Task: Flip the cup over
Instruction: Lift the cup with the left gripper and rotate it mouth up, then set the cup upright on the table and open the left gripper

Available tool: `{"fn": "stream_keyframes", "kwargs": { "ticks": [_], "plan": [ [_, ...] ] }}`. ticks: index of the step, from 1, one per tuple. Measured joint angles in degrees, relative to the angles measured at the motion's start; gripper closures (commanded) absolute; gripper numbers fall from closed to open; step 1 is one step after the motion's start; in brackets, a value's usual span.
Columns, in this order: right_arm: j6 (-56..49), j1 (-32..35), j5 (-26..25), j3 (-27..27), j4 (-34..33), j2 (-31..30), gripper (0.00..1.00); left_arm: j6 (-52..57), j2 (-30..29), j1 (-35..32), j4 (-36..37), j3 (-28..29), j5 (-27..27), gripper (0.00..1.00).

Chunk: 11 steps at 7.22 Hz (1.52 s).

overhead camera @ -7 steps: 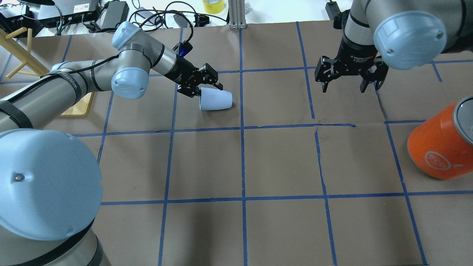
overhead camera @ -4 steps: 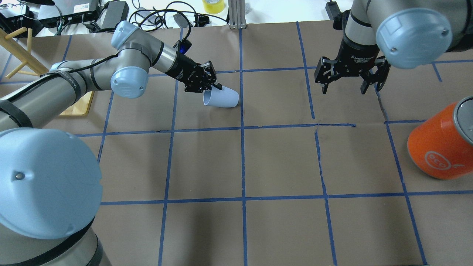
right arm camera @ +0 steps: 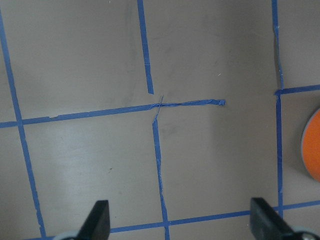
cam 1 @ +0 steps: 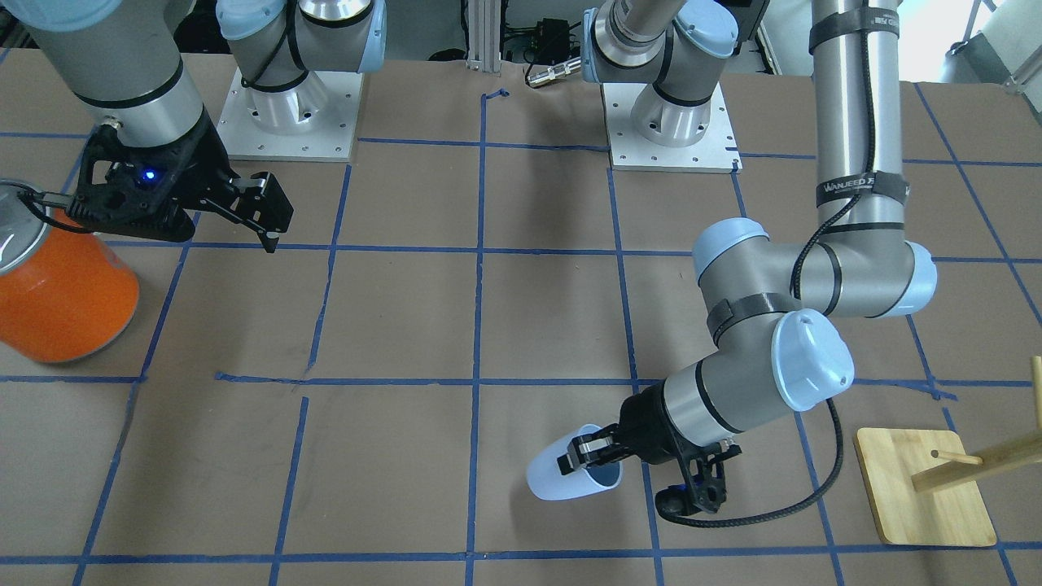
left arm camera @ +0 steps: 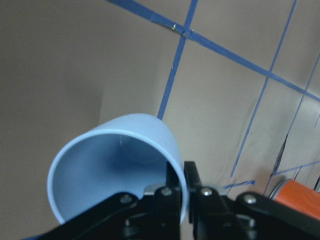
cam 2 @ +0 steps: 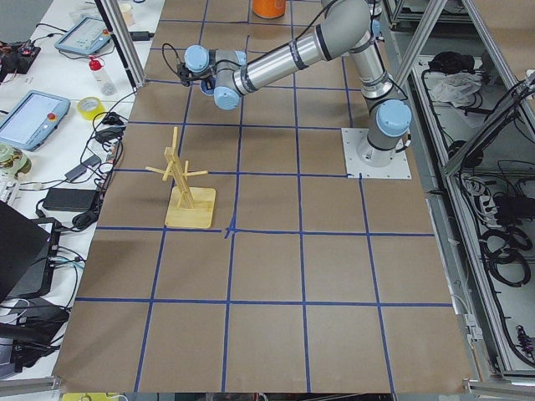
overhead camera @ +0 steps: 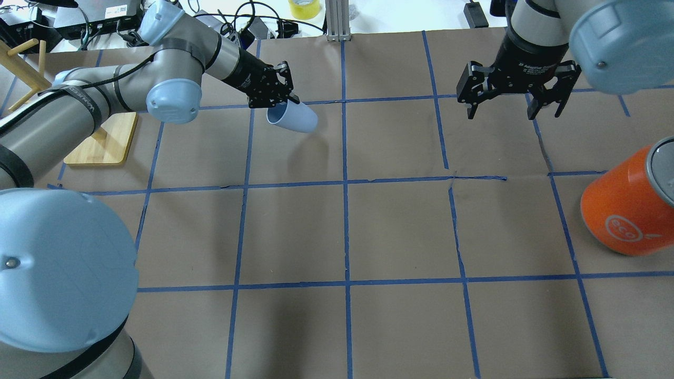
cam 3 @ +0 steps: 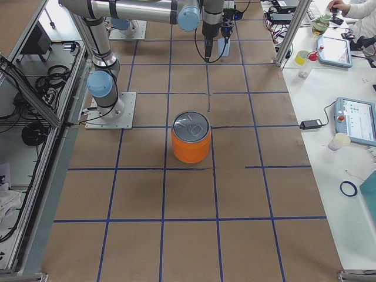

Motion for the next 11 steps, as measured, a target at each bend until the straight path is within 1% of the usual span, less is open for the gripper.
{"fn": "stream_keyframes", "kwargs": {
  "ticks": [1, 2, 3, 4, 5, 7, 8, 9, 11],
  "plan": [
    [-0.06, 0.0, 0.15, 0.04, 0.21, -1.06, 0.39, 1.33, 0.6, 0.17, -0.32, 1.7, 8.86, 1.0],
    [-0.04, 0.0, 0.21, 0.13, -0.01, -1.52, 0.87, 5.88, 1.22, 0.19, -1.25, 2.47, 18.21, 1.0],
    [0.04, 0.02, 0.22, 0.25, -0.05, -1.7, 0.89, 13.42, 1.81, 0.2, -2.97, 2.54, 27.08, 1.0],
    [0.14, 0.02, 0.14, 0.28, 0.51, -1.78, 0.05, 20.57, 2.22, 0.21, -4.14, 2.26, 34.22, 1.0],
    [0.27, 0.01, -0.01, 0.36, 0.47, -1.76, 0.0, 24.14, 2.4, 0.23, -4.3, 1.59, 37.38, 1.0],
    [0.37, -0.17, -0.57, 0.63, -0.74, -1.52, 0.0, 26.22, 2.61, 0.28, -2.61, -0.79, 38.86, 1.0],
    [0.37, -0.19, -0.72, 0.72, -0.98, -1.48, 0.0, 26.57, 2.71, 0.32, -2.06, -1.83, 39.11, 0.04],
    [0.4, -0.18, -0.8, 0.81, -1.06, -1.47, 0.0, 27.03, 2.74, 0.35, -1.85, -2.71, 39.38, 0.0],
    [0.34, -0.16, -0.85, 0.84, -0.86, -1.65, 0.0, 27.88, 2.81, 0.38, -1.41, -3.48, 39.72, 0.0]
  ]
}}
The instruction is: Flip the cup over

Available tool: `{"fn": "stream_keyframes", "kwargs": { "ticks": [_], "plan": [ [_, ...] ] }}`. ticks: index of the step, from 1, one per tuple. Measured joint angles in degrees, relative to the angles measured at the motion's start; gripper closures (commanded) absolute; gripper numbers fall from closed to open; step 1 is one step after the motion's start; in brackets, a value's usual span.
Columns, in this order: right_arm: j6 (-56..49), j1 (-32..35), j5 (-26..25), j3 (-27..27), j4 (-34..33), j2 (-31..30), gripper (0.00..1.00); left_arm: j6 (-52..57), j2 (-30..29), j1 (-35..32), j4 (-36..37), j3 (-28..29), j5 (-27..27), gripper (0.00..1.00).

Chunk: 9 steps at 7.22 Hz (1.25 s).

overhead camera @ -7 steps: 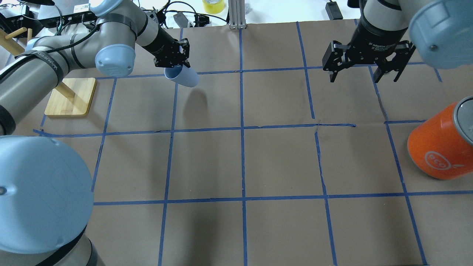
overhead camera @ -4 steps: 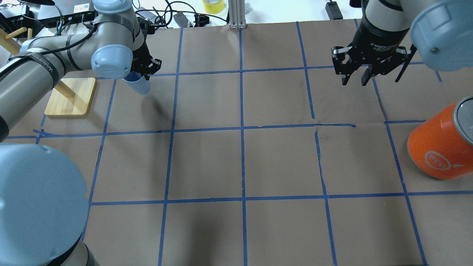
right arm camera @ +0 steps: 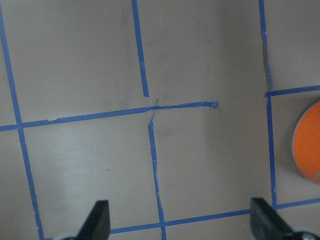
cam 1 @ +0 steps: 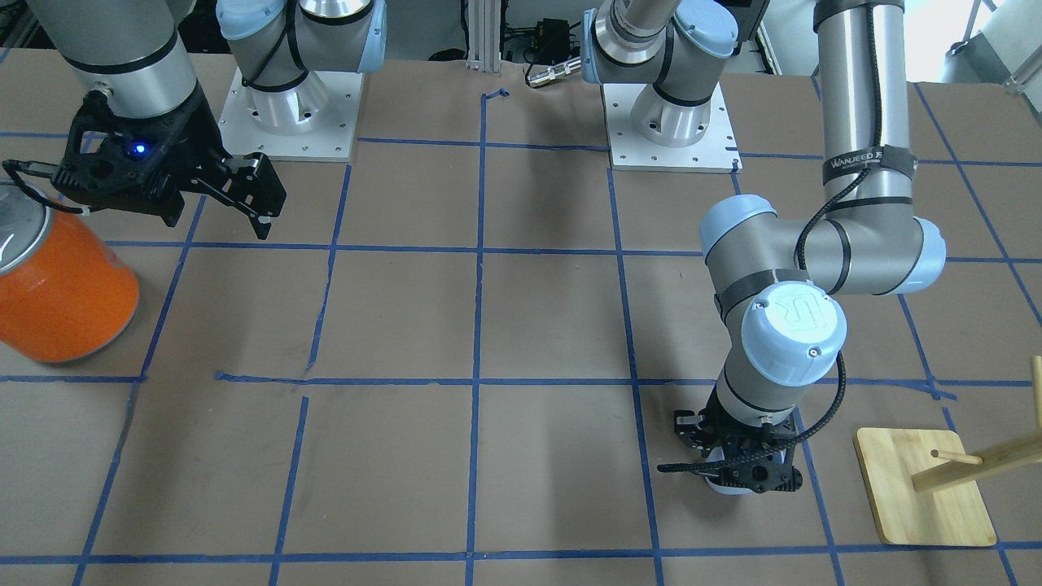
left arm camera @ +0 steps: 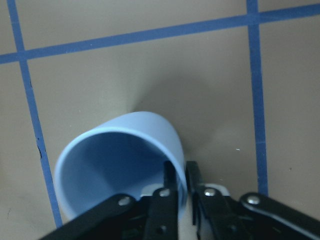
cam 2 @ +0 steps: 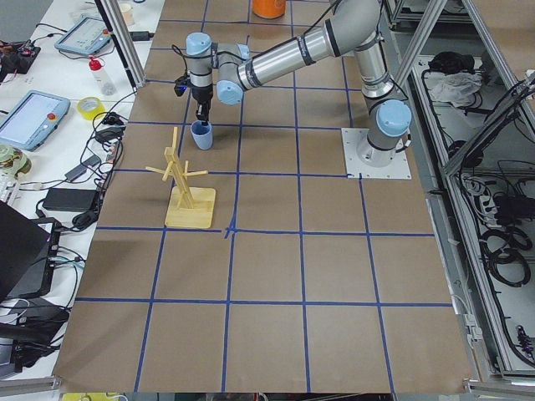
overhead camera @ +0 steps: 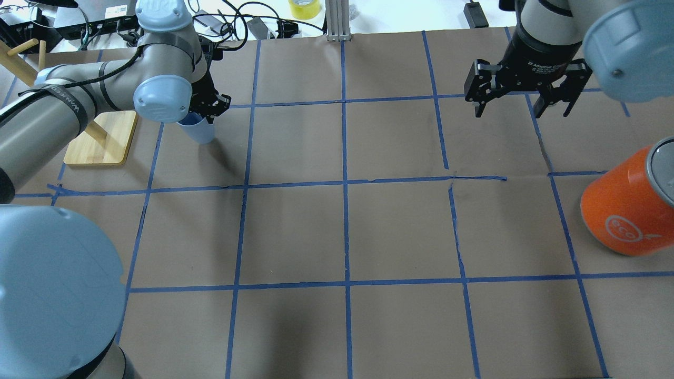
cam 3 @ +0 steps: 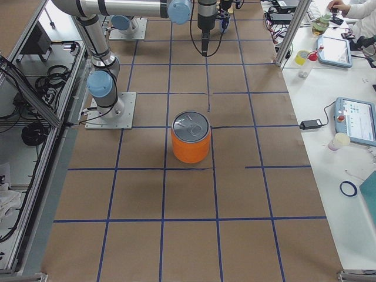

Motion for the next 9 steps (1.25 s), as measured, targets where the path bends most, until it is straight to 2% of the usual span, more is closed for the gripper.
{"fn": "stream_keyframes", "kwargs": {
  "ticks": [3, 7, 8, 9],
  "plan": [
    [-0.06, 0.0, -0.04, 0.07, 0.08, -0.12, 0.0, 0.26, 3.95, -0.39, -3.16, 1.77, 0.75, 0.0],
    [-0.19, 0.0, 0.14, 0.11, 0.28, -0.22, 0.0, -2.43, 16.35, -1.17, -28.24, 11.81, -5.98, 0.0],
    [-0.25, 0.0, 0.52, 0.1, 0.34, -0.23, 0.0, -3.36, 18.9, -1.35, -30.9, 11.54, -7.86, 0.0],
    [-0.31, 0.0, 0.85, 0.07, 0.39, -0.23, 0.0, -3.91, 22.02, -1.53, -31.9, 8.88, -8.7, 0.0]
  ]
}}
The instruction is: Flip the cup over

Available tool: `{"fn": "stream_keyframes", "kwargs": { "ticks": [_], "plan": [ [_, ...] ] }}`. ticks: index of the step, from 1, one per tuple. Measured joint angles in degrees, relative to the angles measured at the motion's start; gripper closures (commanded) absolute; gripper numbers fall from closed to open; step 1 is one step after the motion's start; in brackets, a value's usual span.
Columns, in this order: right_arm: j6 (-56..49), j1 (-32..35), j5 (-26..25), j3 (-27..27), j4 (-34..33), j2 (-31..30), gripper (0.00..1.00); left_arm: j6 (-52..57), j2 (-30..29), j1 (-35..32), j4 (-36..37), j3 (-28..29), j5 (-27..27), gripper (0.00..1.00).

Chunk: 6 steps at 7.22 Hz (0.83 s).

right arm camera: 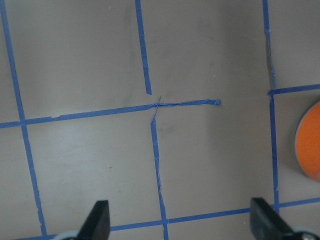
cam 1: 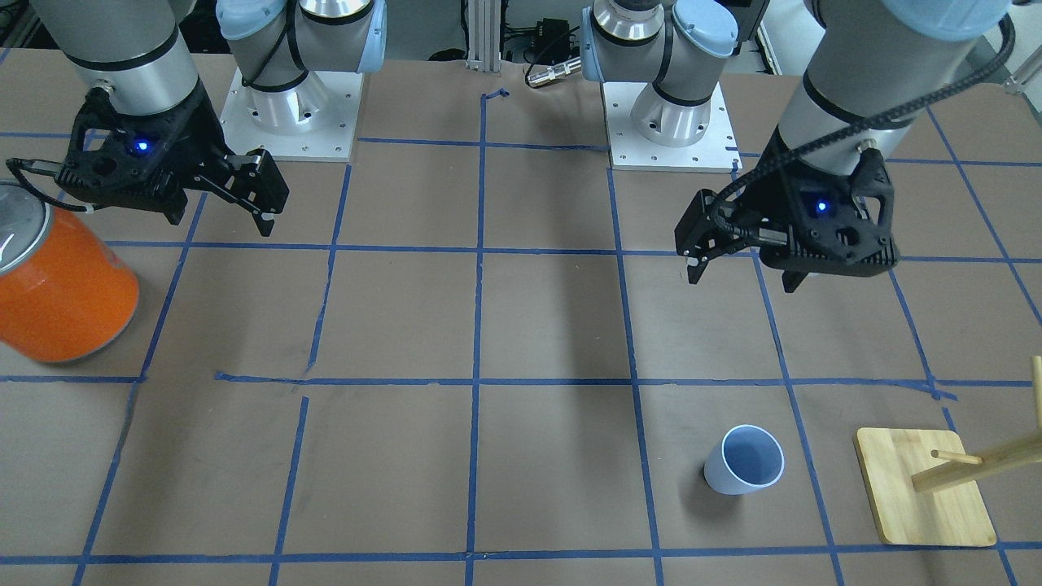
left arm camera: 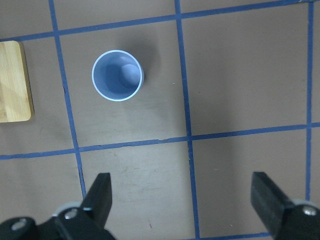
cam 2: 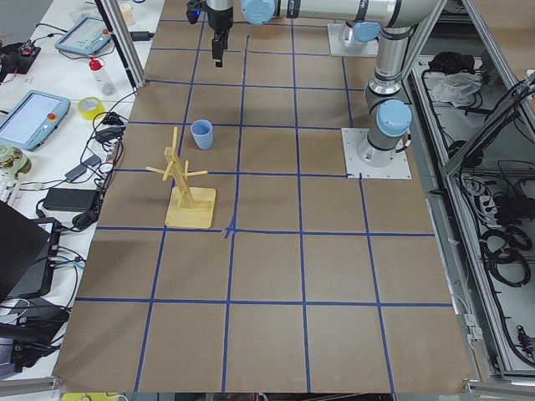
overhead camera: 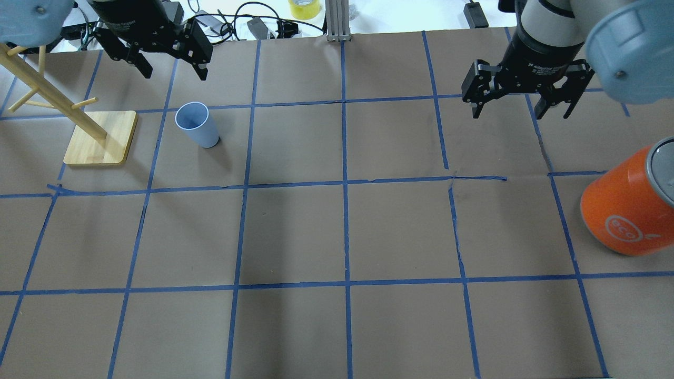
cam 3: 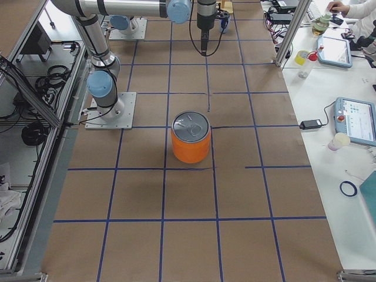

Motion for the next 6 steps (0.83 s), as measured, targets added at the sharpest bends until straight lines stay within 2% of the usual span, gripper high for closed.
{"fn": "stream_keyframes", "kwargs": {
  "ticks": [3, 4, 6],
  "plan": [
    [-0.19, 0.0, 0.19, 0.0, 0.26, 0.12, 0.0, -0.03, 8.99, -0.06, -0.24, -10.27, -0.4, 0.0],
    [-0.26, 0.0, 0.16, 0.02, 0.31, 0.13, 0.0, -0.01, 9.94, 0.02, 0.27, -11.61, -0.39, 0.0],
    [-0.42, 0.0, -0.01, 0.1, 0.4, 0.18, 0.0, -3.55, 9.02, 0.24, 1.76, -10.62, 0.99, 0.0]
  ]
}}
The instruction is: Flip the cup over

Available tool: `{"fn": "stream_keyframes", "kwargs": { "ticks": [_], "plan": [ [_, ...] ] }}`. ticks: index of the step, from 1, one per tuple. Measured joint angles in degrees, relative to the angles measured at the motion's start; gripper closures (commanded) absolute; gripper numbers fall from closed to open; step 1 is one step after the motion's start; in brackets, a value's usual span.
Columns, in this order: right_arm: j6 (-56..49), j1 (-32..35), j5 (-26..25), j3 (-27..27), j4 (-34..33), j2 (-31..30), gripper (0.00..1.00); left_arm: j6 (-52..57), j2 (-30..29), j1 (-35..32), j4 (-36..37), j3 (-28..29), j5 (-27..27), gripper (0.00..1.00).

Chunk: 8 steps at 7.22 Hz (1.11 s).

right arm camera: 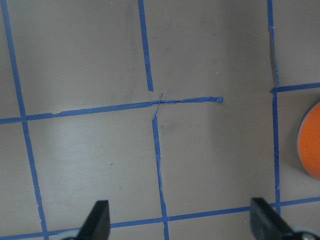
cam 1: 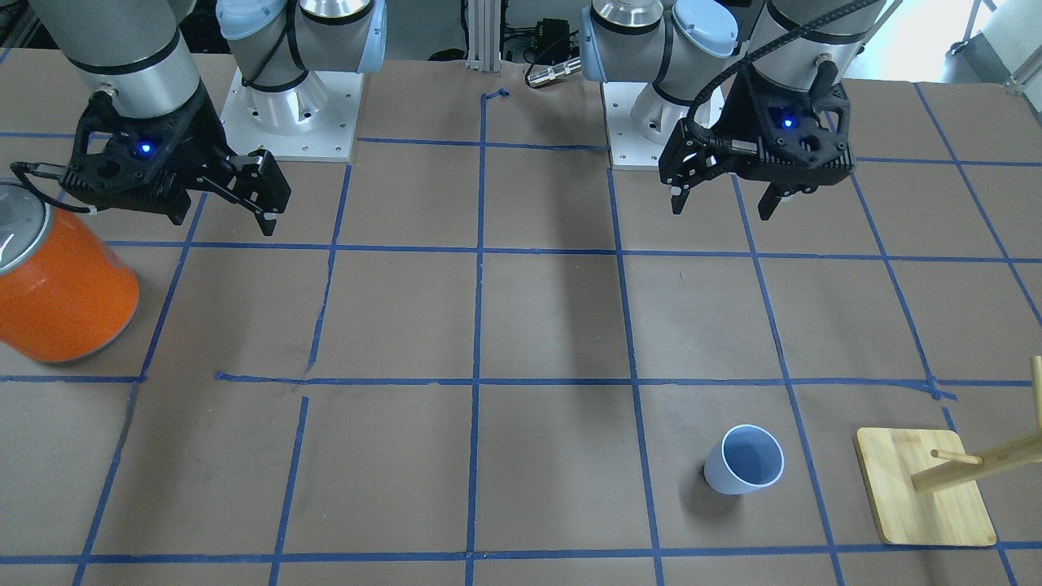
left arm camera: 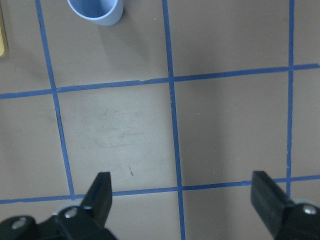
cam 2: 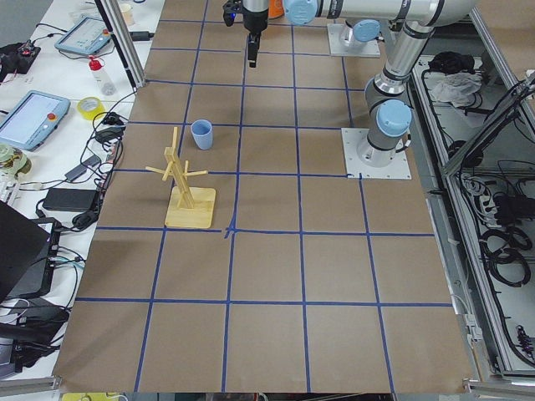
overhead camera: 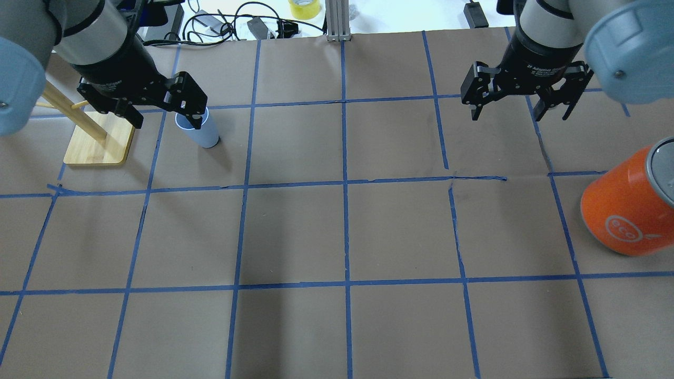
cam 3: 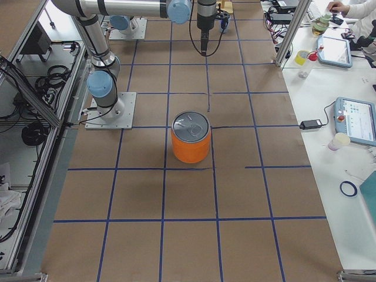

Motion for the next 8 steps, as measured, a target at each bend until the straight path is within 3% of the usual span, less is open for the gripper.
{"fn": "stream_keyframes", "kwargs": {
  "ticks": [3, 8],
  "plan": [
    [-0.06, 0.0, -0.04, 0.1, 0.03, 0.07, 0.0, -6.76, -1.78, -0.01, 0.1, 2.01, 0.83, 0.0],
    [-0.13, 0.18, 0.27, -0.28, 0.05, -0.71, 0.0, -6.63, -1.72, -0.02, 0.01, 1.55, 0.55, 0.0]
  ]
}}
